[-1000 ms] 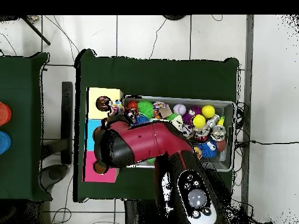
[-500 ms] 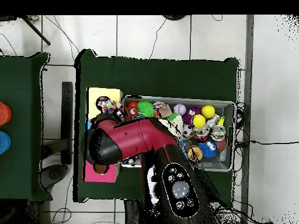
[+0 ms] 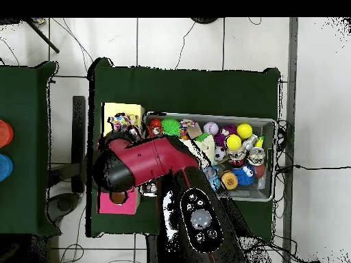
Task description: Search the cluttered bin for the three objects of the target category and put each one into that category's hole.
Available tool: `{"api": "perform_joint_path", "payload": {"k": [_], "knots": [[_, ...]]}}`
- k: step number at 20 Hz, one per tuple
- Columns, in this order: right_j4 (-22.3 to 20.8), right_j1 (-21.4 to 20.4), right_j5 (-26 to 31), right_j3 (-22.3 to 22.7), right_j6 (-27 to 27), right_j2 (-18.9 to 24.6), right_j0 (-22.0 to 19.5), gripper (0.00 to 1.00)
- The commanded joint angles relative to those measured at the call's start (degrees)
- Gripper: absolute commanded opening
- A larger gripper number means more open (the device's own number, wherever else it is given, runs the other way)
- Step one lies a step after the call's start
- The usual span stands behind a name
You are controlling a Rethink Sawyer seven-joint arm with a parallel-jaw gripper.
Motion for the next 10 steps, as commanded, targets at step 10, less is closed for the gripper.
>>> {"api": "perform_joint_path", "payload": {"k": [10], "knots": [[1.7,0.0,2.2,-2.6,6.8,-2.1,0.1,0.0]]}}
